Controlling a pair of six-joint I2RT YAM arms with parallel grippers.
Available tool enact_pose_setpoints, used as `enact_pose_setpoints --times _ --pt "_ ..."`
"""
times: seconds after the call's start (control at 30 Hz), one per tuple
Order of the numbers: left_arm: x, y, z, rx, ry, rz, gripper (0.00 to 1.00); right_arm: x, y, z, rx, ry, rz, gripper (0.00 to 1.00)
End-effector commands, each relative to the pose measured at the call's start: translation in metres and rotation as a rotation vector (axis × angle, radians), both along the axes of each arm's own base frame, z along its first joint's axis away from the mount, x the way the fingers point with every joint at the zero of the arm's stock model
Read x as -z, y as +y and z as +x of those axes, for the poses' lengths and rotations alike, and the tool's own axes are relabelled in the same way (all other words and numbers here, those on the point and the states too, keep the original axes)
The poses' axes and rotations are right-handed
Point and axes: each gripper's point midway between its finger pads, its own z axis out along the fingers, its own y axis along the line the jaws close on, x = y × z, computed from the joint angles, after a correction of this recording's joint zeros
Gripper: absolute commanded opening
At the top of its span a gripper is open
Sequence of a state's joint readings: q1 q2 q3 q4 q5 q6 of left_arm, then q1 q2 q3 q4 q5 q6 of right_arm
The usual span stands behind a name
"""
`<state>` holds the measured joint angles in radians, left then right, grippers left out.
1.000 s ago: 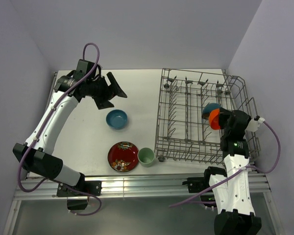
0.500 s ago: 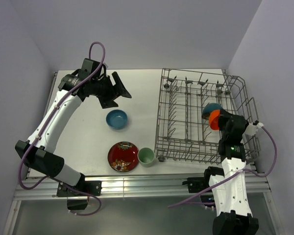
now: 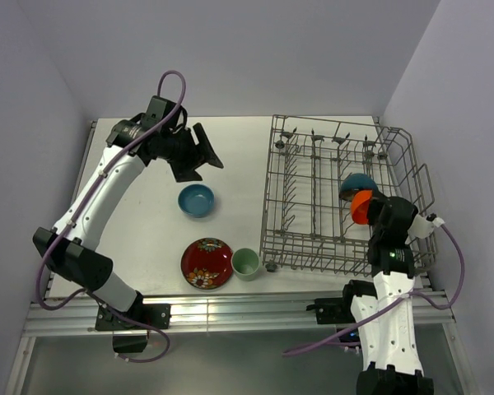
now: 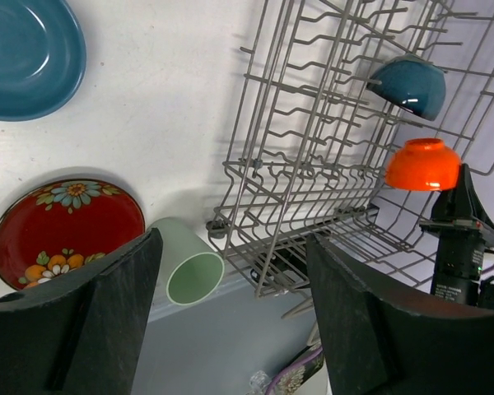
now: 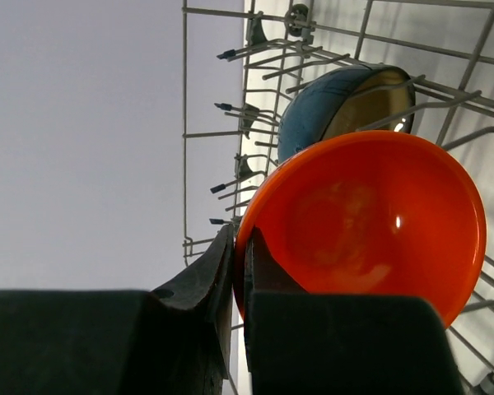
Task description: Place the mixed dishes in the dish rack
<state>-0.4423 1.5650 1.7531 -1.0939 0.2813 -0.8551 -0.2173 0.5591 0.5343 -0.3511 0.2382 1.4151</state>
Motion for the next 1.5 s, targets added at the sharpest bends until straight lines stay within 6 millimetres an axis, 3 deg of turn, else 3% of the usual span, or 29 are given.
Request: enact_pose_setpoints --times 0.0,0.07,0.37,0.6,0.8,1.0,1.1,1.47 --pt "-0.014 0.000 0.005 -0.010 -0.036 0.019 0.75 -0.014 -0.008 -0.011 0.075 -0.004 0.031 0.00" --pt "-0.005 0.001 0.004 -0.013 -0.005 0.054 0.74 -0.010 -0.009 -0.013 0.087 0.021 0.041 0.00" --pt "-0.008 0.006 -0.003 0.000 -0.001 0.114 0.73 0.000 -0.010 -0.003 0.108 -0.040 0.088 0.00" --pt "-0.022 0.001 -0.004 0.042 -0.039 0.098 0.70 -0.010 -0.013 0.004 0.131 -0.083 0.098 0.00" --pt "-0.020 -0.002 -0.008 0.067 -0.028 0.089 0.70 -0.013 -0.014 0.008 0.139 -0.079 0.068 0.01" --pt "-0.017 -0.007 -0.011 0.083 -0.019 0.076 0.70 0.003 0.000 0.014 0.114 -0.035 0.039 0.02" --pt "-0.014 -0.005 -0.014 0.083 -0.012 0.086 0.70 0.005 0.007 0.013 0.098 -0.017 0.026 0.01" --pt "-0.015 -0.007 -0.015 0.100 -0.019 0.070 0.70 0.017 0.006 -0.010 0.117 0.048 0.013 0.00"
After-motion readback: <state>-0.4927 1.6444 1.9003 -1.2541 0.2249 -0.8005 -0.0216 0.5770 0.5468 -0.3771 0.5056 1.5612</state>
